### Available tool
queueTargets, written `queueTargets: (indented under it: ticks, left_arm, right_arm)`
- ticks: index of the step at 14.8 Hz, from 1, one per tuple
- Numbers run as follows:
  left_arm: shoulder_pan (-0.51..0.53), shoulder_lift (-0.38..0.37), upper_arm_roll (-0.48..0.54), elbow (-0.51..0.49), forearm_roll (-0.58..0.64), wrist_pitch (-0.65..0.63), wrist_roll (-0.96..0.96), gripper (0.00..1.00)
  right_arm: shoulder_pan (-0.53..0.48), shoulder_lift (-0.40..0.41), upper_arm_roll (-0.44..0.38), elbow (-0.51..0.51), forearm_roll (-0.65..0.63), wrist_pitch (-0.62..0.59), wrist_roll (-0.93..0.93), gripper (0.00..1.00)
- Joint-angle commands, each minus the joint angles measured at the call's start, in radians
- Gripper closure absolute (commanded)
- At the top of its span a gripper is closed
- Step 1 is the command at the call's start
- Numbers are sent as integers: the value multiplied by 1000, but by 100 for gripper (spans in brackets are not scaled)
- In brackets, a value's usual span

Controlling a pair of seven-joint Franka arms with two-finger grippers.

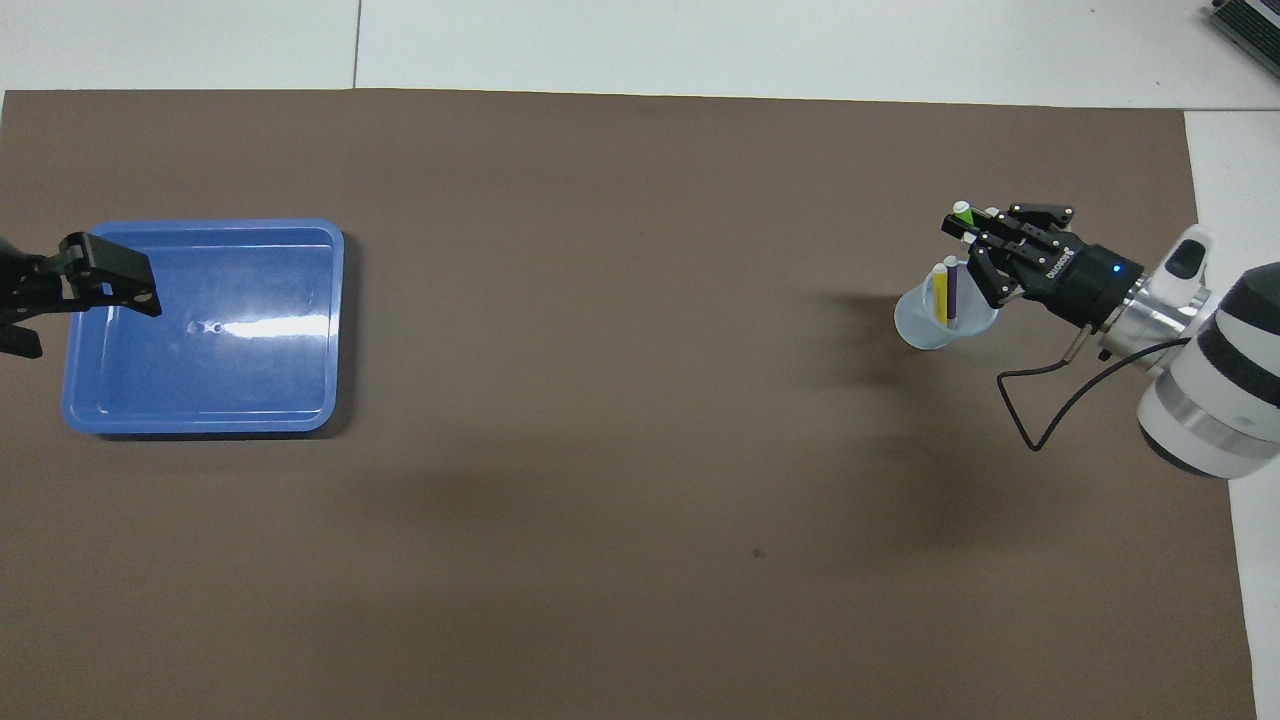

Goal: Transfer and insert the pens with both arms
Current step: 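Lower the green pen into the white cup and open the right gripper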

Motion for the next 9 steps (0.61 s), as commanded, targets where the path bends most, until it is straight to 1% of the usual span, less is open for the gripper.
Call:
queueTargets:
  ticks: [1,2,3,5,7,8,9]
  left_arm:
    - [-101,72,61,92,88,-32,4,0]
    - [-152,72,109,92,81,-21,7,0]
    - [-160,68,127,92,64,-16,12,0]
    - [-159,66,132,91,46,-30,18,0]
    - [-163,66,138,94,50,-89,23,0]
    - [-160,51,131,92,46,-119,23,0]
    - [-159,5,127,72,40,-119,27,0]
  right_arm:
    - [-17,-13,14,-26,42,-16,-39,100]
    - [-23,-13,13,-32,42,-19,-42,100]
    - [-34,-10,14,-39,42,-29,-49,100]
    - [-46,22,14,-43,43,-62,-117,100]
    - [-54,38,14,-41,66,-69,-144,100]
    - [-54,38,14,-38,66,-66,-142,93]
    - [-52,37,14,-33,66,-55,-141,38]
